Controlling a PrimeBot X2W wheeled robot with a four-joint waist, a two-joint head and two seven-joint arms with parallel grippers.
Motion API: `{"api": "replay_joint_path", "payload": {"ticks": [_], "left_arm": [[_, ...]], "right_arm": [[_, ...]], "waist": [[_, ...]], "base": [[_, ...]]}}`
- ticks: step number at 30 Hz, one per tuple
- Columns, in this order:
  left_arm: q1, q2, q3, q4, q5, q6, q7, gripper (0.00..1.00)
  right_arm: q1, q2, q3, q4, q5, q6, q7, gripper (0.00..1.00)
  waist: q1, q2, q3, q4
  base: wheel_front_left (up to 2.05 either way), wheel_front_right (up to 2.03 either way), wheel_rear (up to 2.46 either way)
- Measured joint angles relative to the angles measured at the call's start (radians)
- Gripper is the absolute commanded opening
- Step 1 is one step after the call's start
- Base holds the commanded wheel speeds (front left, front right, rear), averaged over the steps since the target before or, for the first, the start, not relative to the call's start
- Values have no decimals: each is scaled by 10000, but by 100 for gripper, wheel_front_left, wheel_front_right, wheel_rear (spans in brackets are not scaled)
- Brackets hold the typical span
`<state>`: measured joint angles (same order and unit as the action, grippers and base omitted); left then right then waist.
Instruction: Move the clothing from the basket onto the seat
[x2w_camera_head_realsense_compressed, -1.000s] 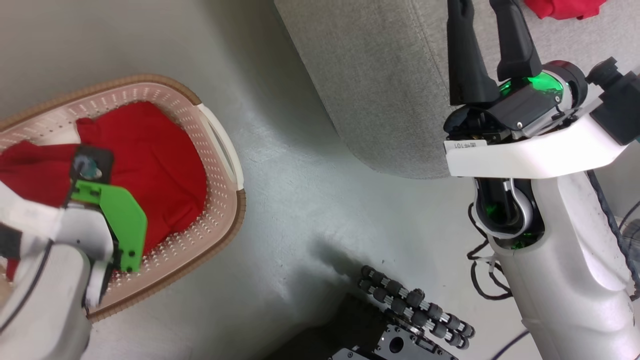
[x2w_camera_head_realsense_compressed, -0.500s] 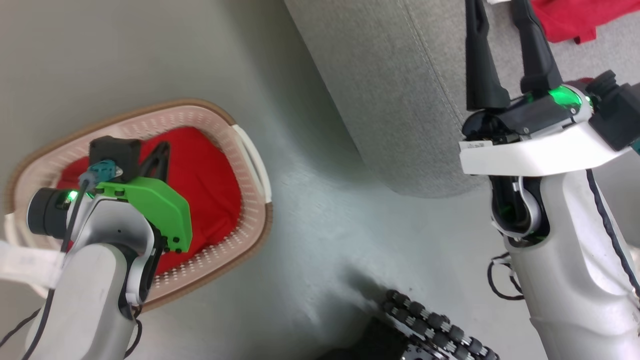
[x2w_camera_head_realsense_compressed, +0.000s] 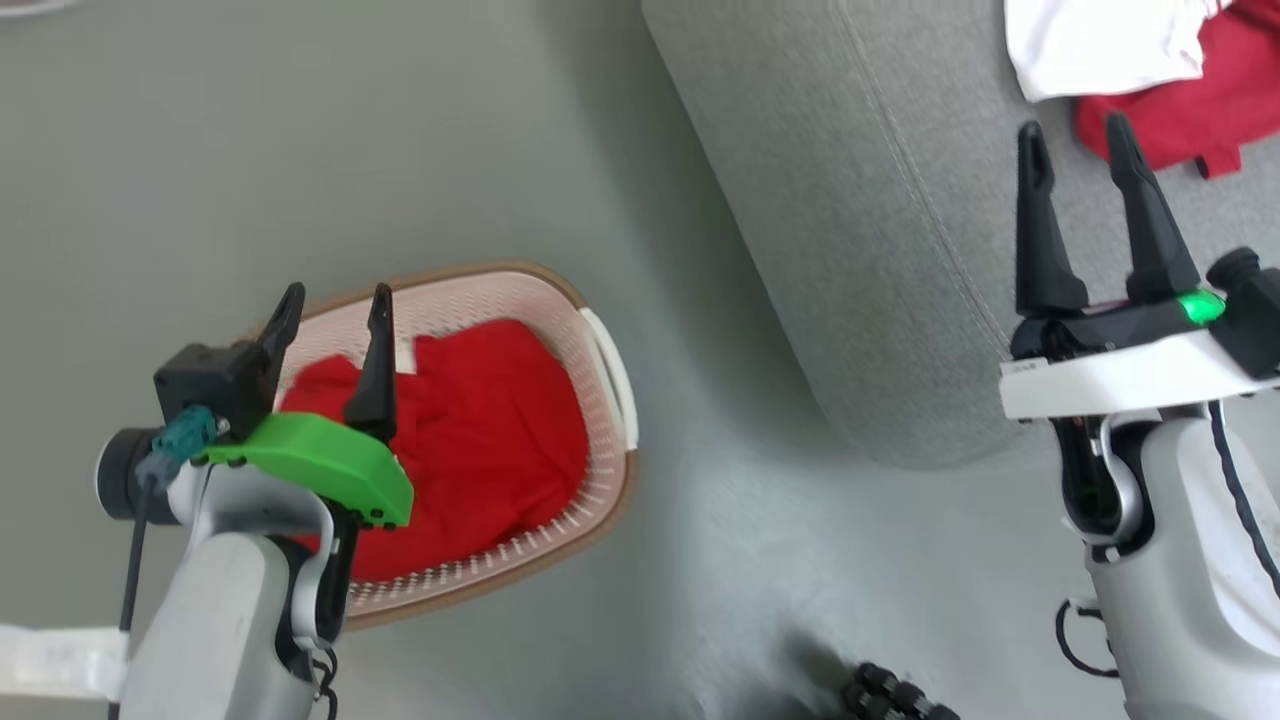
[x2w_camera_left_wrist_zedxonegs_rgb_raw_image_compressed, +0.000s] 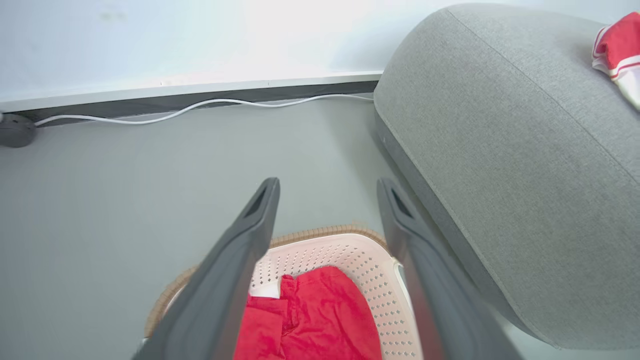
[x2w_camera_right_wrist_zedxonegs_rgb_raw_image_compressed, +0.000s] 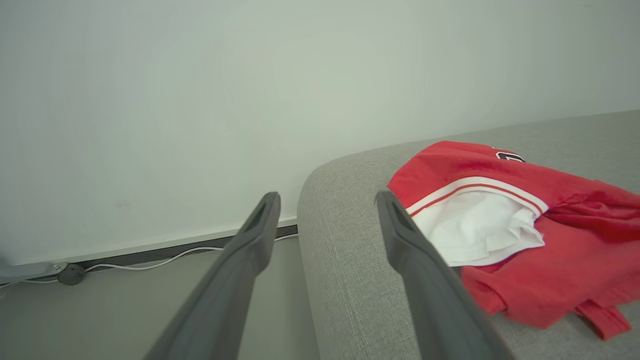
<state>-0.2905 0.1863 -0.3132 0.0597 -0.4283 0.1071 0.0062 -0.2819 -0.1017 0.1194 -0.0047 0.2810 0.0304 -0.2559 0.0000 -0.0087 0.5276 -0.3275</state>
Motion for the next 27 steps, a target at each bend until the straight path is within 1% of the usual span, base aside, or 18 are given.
{"api": "replay_joint_path", "payload": {"ticks": [7,15,23,25,27], "left_arm": [[531,-167,121,364,0,-6,-1175,100],[1310,-370,217,842,-94,-15,-2117,100],[2110,-403,449,1177,-104,-15,-2313,100],[2348,-389,623,1216,-105,-15,-2376,100],[2571,-347,786,1266,-109,-13,-2376,100]], "right_arm": [[707,-199,-355,173,-284,0,0,100],[1633,-257,-554,309,-391,0,0,100],[2607,-270,-422,667,-504,46,0,100],[2784,-263,-265,803,-537,134,0,100],[2981,-236,-138,897,-539,151,0,100]], "waist": [[0,0,-999,638],[0,0,-2162,1310],[-1,0,-3354,1868],[0,0,-3655,1972],[-1,0,-3963,2055]], "base": [[0,0,0],[0,0,0],[0,0,0],[0,0,0],[0,0,0]]}}
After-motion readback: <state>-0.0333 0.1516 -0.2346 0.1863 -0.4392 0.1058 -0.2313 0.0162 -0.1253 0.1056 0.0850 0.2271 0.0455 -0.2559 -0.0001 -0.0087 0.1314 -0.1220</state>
